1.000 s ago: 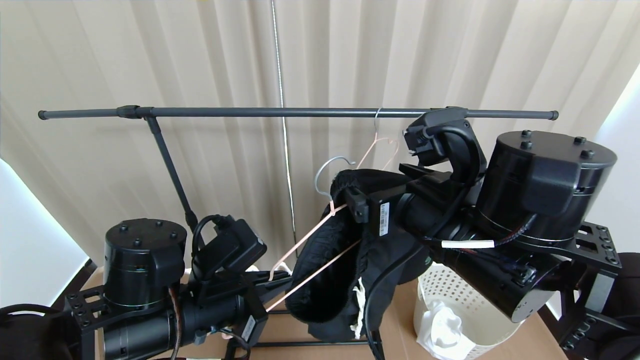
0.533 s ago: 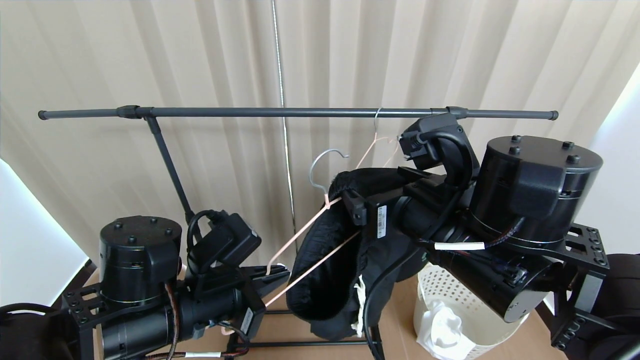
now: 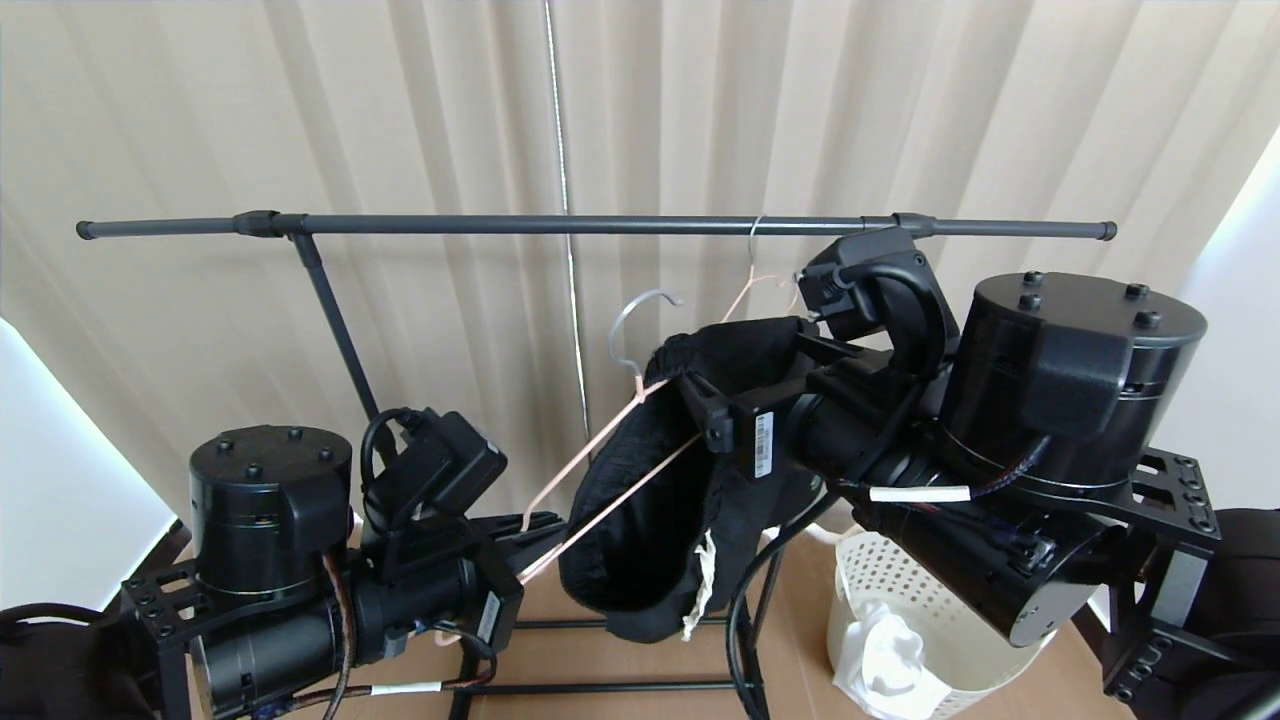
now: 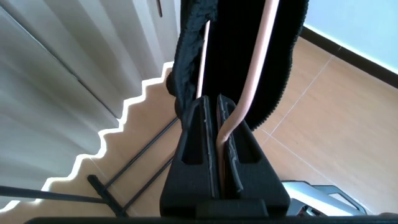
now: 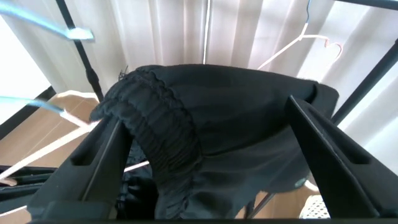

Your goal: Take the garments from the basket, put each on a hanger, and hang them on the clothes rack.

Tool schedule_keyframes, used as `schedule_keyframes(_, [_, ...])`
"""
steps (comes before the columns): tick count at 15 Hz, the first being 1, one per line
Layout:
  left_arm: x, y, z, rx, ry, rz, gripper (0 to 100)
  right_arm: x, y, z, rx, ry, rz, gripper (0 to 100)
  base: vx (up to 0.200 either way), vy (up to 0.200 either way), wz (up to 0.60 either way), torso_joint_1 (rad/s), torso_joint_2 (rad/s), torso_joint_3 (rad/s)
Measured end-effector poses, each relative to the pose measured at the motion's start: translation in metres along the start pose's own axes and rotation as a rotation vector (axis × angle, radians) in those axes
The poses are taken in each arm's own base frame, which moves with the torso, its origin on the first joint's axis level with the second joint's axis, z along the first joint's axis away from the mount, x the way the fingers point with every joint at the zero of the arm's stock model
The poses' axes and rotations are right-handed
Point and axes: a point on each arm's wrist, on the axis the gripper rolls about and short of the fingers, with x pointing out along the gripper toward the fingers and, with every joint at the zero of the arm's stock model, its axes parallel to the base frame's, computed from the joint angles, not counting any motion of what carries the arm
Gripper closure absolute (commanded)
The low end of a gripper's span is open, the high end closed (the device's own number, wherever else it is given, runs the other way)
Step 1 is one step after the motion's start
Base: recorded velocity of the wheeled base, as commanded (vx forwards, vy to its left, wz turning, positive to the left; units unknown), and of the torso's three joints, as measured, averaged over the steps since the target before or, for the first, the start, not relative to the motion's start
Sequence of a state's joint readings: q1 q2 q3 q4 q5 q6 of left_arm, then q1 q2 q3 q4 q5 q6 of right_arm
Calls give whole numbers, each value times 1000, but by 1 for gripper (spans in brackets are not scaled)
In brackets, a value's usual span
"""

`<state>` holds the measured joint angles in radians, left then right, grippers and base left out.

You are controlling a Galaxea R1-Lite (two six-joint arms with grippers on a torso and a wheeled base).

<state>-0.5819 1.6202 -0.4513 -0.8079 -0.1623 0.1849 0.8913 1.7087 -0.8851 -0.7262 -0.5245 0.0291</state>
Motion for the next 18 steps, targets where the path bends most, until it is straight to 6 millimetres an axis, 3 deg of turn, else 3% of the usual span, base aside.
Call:
schedule_keyframes(13, [-2,7,1,-33,-60,30,100,-10,-1,-7,-28,28,75,0,0,0,0,0,0,0])
schedule_keyframes(16, [-7,6,-5,-22,-68,35,100,-23,-10,-10,-79,43,163,0,0,0,0,0,0,0])
schedule_keyframes(18, [-12,7,-11,-7,-73,13,100,-32,-26,-13,-134,65,215,0,0,0,0,0,0,0])
